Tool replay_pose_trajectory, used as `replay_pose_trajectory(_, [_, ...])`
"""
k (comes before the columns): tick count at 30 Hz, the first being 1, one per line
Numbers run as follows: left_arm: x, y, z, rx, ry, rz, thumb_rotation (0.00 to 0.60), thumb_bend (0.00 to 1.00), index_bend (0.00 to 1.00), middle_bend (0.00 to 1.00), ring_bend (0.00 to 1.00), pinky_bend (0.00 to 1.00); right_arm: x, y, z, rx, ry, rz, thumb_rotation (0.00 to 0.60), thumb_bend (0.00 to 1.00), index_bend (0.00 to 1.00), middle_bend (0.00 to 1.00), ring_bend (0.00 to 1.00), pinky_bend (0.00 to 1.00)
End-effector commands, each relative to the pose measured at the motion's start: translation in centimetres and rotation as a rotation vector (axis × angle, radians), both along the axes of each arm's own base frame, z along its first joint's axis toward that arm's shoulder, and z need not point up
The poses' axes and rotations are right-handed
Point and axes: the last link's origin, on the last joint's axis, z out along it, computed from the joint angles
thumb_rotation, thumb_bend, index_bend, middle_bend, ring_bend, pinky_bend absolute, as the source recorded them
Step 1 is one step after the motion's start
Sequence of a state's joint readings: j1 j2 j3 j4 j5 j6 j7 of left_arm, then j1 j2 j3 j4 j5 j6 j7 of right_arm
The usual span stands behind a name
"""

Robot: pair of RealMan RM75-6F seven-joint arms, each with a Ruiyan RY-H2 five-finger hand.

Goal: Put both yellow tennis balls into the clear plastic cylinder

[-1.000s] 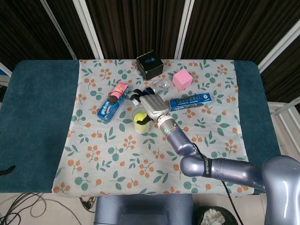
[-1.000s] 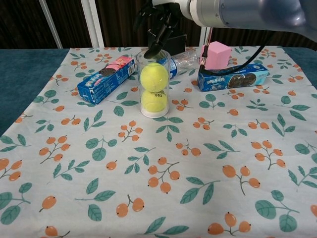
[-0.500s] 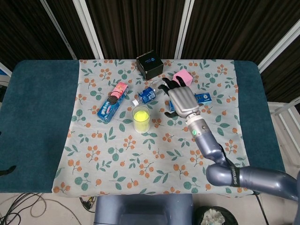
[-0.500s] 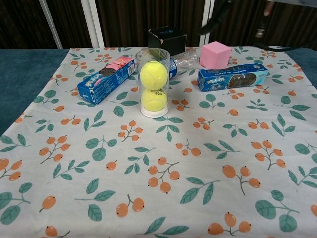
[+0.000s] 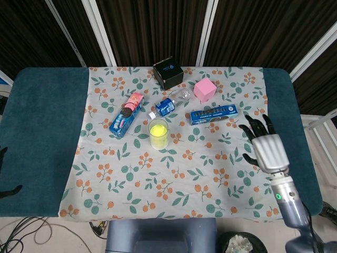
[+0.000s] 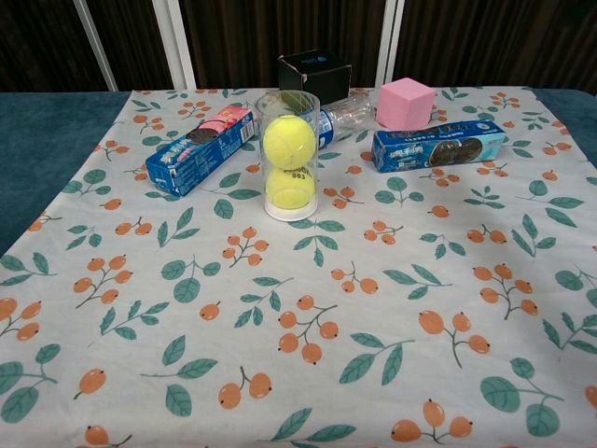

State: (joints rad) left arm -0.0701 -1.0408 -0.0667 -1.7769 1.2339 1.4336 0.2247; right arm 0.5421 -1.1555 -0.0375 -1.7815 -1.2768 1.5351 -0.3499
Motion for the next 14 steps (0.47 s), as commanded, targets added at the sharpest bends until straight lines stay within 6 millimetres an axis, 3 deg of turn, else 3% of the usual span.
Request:
replay_pose_trajectory(1, [0.0,0.0,-0.1,0.0,0.002,-0.006,0.6,0.0,0.0,0.0,0.0,0.0,-3.2,3.3,1.1,-0.04,0.042,-0.044,0.6,0.24,0.23,0.11,0.16,0.0])
replay_pose_trajectory(7, [0.2,0.0,-0.4,-0.004,0.007,-0.026,0.6,0.0,0.0,0.0,0.0,0.0,-5.4,5.0,1.0,-0.042,0.081,-0.094,0.6,0.24,0.23,0.11,0.16,0.0])
replay_pose_trajectory(14, [0.3,0.0,-0.5,-0.004,0.011,-0.038,0.6,0.0,0.0,0.0,0.0,0.0,-6.2,5.4,0.9,-0.049,0.074,-0.114,0.6,0.23,0.23,0.11,0.16,0.0])
